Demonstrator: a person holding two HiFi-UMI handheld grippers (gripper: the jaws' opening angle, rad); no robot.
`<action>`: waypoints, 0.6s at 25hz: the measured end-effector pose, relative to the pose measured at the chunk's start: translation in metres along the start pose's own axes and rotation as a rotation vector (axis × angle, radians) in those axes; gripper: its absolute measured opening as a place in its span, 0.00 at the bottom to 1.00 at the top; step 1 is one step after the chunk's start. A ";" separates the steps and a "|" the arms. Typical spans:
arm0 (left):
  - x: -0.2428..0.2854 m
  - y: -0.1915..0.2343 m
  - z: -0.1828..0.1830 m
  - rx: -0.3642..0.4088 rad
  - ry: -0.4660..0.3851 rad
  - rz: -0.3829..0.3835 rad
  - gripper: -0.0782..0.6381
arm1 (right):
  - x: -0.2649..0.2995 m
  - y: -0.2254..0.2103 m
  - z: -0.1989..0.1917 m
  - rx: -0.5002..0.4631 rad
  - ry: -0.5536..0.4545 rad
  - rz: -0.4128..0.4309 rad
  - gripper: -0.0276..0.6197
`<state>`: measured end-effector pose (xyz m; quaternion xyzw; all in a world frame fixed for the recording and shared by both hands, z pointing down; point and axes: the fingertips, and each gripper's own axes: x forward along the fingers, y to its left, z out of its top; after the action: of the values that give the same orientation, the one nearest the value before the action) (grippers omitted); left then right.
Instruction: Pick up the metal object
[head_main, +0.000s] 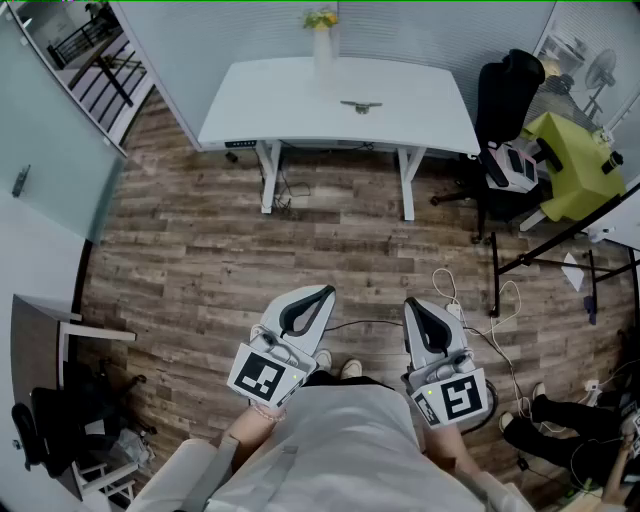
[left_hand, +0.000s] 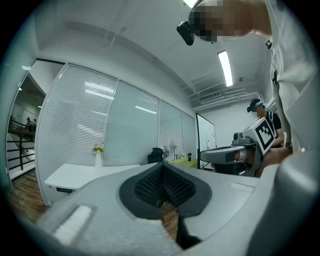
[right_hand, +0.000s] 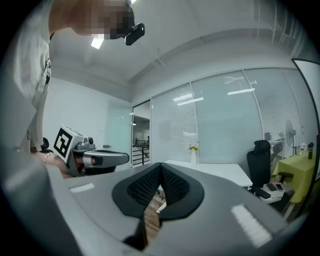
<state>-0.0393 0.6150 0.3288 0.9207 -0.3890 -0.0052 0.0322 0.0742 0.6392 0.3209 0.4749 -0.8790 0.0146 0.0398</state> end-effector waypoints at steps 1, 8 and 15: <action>0.003 -0.002 0.000 0.001 0.002 0.002 0.11 | -0.002 -0.004 0.001 -0.001 -0.001 0.002 0.05; 0.026 -0.019 -0.001 0.007 0.008 0.013 0.11 | -0.016 -0.029 0.008 -0.036 -0.017 0.018 0.05; 0.048 -0.015 0.002 0.011 0.002 0.020 0.11 | -0.006 -0.049 0.007 -0.041 -0.008 0.029 0.05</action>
<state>0.0042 0.5909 0.3265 0.9169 -0.3982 -0.0016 0.0275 0.1185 0.6168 0.3132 0.4614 -0.8860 -0.0049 0.0459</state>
